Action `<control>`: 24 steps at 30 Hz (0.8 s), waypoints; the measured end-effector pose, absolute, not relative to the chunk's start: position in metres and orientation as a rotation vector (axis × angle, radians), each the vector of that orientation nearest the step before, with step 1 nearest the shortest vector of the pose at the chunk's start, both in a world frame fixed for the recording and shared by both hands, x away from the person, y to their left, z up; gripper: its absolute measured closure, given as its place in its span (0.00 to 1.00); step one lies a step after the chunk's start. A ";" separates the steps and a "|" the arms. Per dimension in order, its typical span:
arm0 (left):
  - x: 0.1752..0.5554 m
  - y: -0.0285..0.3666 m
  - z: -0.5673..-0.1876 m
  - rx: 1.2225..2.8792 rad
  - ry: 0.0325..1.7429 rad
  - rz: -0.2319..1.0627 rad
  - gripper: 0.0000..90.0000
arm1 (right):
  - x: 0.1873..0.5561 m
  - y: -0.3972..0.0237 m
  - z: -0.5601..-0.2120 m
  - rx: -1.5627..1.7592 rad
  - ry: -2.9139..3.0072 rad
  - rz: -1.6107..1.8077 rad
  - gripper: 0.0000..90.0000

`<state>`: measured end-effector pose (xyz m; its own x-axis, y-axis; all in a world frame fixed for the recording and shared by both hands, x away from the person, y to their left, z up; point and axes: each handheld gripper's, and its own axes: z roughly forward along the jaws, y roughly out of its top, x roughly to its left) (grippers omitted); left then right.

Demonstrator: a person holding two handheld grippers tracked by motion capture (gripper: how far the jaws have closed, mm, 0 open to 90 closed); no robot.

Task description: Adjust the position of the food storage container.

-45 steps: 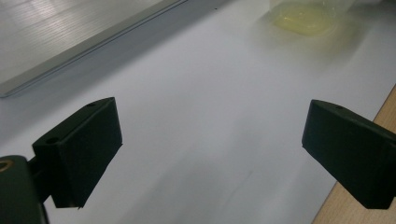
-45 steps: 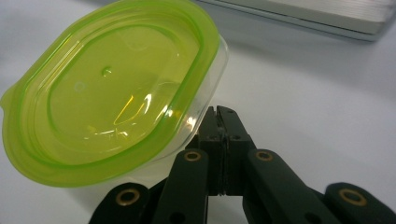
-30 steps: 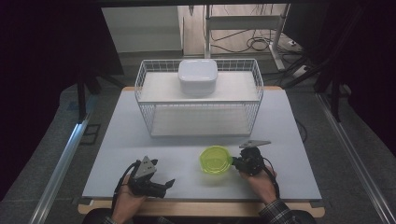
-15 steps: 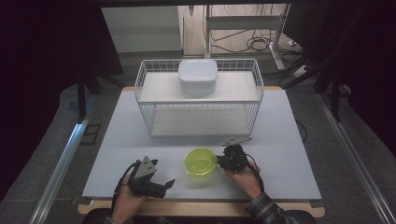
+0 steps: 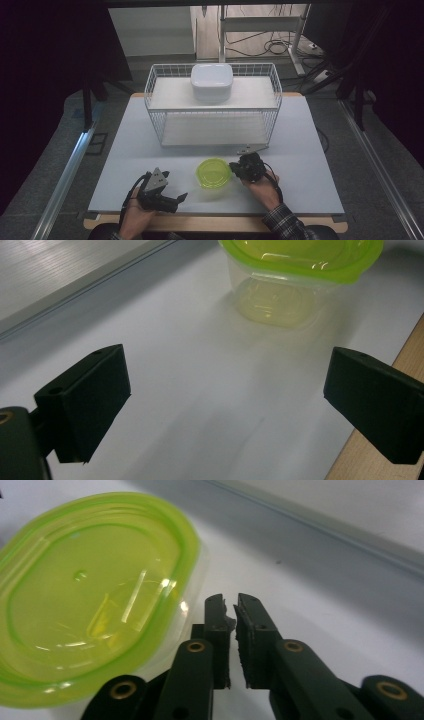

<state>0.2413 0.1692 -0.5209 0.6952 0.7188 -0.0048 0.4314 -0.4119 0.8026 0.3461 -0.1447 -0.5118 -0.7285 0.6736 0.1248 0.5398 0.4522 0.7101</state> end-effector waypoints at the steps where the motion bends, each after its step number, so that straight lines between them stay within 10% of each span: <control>1: 0.241 0.169 -0.521 2.066 0.879 0.436 0.05 | 0.346 -0.146 -0.510 1.055 2.514 1.126 0.90; 24: 0.230 0.177 -0.520 2.055 0.885 0.464 0.04 | 0.323 -0.192 -0.486 1.000 2.356 1.090 0.21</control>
<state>0.2304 0.1770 -0.5203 0.6832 0.7302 0.0096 0.4231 -0.4065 0.8098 0.3234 -0.1925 -0.4863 -0.6858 0.7274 -0.0254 0.4515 0.4525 0.7690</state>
